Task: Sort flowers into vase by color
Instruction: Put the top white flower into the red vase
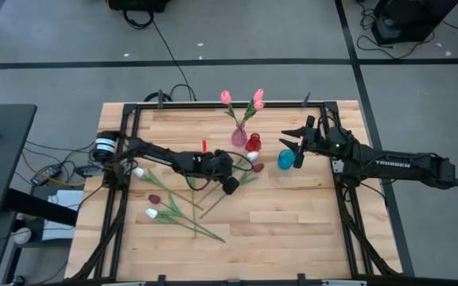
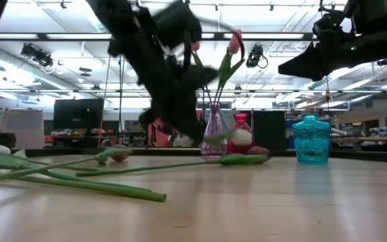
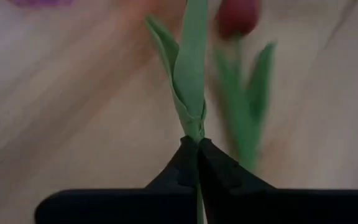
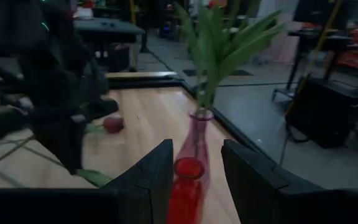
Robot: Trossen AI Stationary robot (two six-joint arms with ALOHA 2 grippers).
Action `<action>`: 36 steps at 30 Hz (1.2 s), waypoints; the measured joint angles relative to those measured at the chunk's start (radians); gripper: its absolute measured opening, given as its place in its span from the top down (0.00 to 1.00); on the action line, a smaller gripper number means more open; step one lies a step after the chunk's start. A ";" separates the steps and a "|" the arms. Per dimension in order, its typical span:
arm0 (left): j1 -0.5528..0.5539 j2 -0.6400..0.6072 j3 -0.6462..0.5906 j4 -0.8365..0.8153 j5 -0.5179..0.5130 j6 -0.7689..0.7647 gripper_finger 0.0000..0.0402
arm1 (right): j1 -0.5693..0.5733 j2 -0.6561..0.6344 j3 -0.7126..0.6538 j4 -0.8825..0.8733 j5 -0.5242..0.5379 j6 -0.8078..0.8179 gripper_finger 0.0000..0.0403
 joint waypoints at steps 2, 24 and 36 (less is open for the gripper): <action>0.004 -0.042 0.007 -0.067 0.004 0.001 0.98 | 0.000 -0.015 0.000 -0.004 0.005 0.000 0.63; 0.082 -0.067 0.012 0.754 -0.051 0.612 0.98 | -0.014 -0.187 0.000 -0.198 0.138 -0.009 0.63; 0.127 0.101 0.137 1.105 0.015 0.889 0.98 | -0.026 -0.186 0.000 -0.194 0.111 -0.009 0.63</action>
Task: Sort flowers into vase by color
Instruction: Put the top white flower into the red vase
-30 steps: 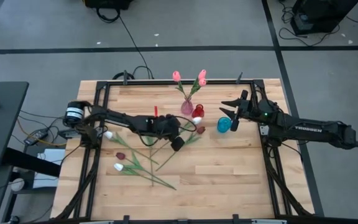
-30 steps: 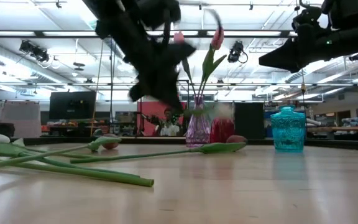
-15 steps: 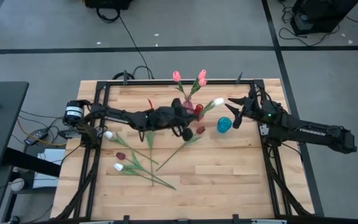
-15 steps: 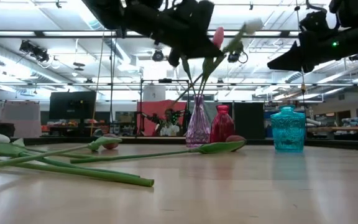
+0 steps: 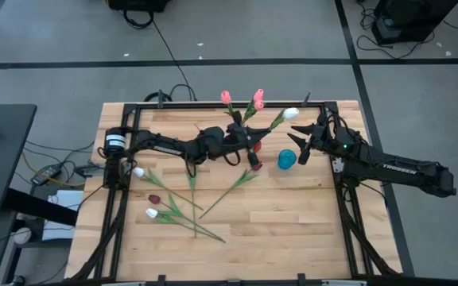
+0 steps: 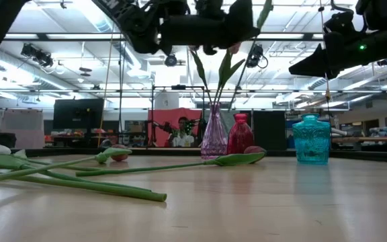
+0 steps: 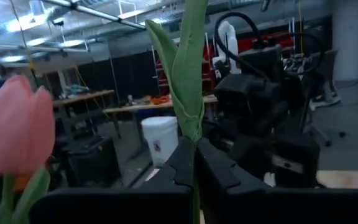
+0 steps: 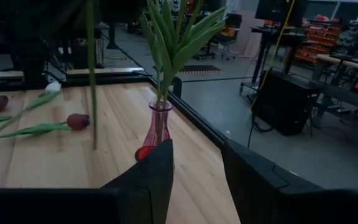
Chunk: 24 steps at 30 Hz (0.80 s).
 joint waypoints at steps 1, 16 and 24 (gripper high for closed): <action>0.001 0.005 0.015 0.000 0.001 0.019 0.98 | 0.000 0.000 0.000 0.004 0.000 0.000 0.63; 0.096 0.078 0.129 0.059 0.102 0.038 0.98 | 0.000 0.008 0.000 0.029 -0.032 0.002 0.63; 0.107 0.131 0.137 0.102 0.110 0.012 0.98 | 0.000 0.011 0.000 0.026 -0.032 0.001 0.63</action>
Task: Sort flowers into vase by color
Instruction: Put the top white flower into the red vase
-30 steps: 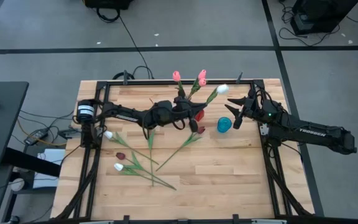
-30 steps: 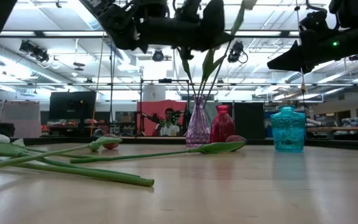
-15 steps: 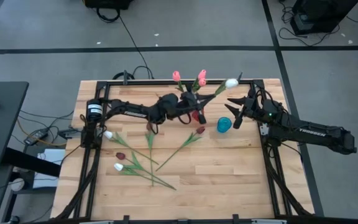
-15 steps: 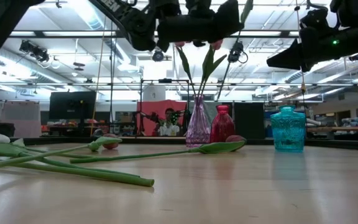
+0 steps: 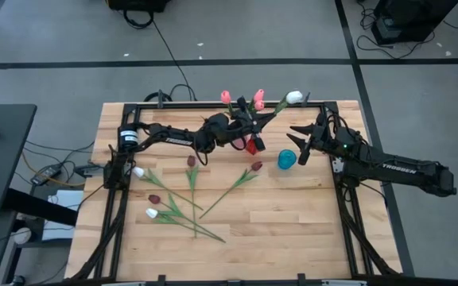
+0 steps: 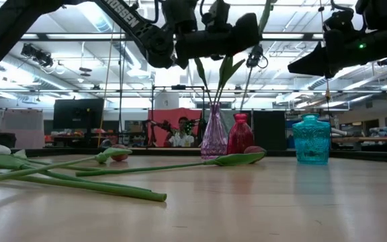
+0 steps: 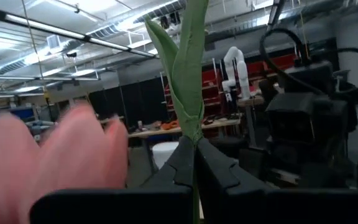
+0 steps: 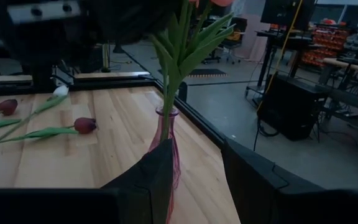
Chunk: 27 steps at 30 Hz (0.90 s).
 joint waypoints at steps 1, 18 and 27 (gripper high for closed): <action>0.000 0.006 0.000 0.002 -0.006 -0.001 0.98 | 0.000 0.002 0.000 0.001 0.000 0.000 0.63; -0.021 0.012 -0.029 -0.076 -0.095 -0.024 0.98 | 0.000 0.003 0.000 -0.006 -0.001 -0.002 0.63; -0.019 0.012 -0.055 -0.126 -0.110 -0.052 0.92 | 0.000 0.003 0.000 -0.004 -0.001 0.000 0.63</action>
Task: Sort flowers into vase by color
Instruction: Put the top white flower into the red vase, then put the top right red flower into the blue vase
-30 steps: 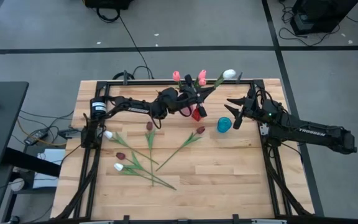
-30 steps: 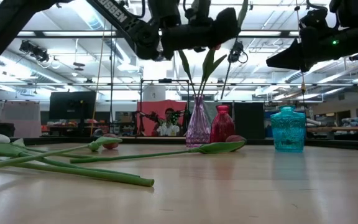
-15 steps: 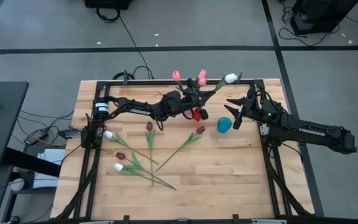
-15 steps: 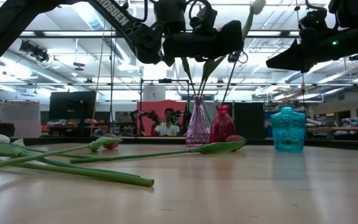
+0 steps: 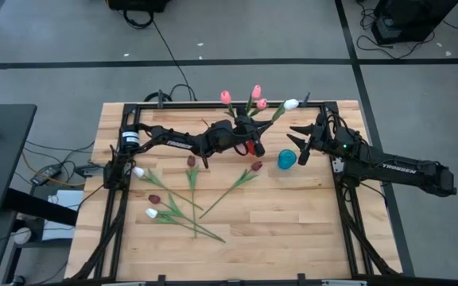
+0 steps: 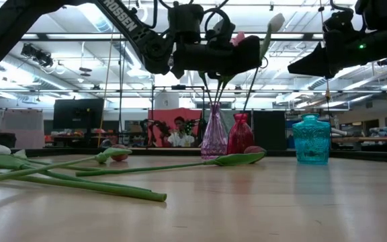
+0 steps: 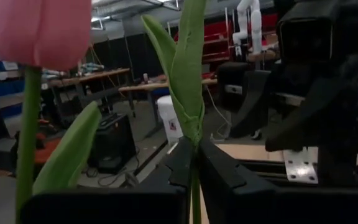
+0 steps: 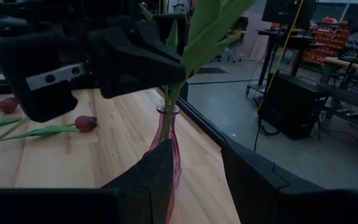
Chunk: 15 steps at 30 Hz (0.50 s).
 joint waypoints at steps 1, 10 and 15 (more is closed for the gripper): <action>-0.001 0.000 0.000 -0.001 -0.005 0.003 0.90 | 0.000 0.000 0.000 0.000 0.000 0.000 0.63; -0.006 0.000 0.000 -0.086 -0.012 -0.009 0.71 | 0.000 0.000 0.000 -0.002 0.000 0.000 0.63; -0.022 -0.043 0.000 -0.261 -0.016 -0.008 0.65 | 0.000 0.000 0.000 -0.025 0.000 0.000 0.63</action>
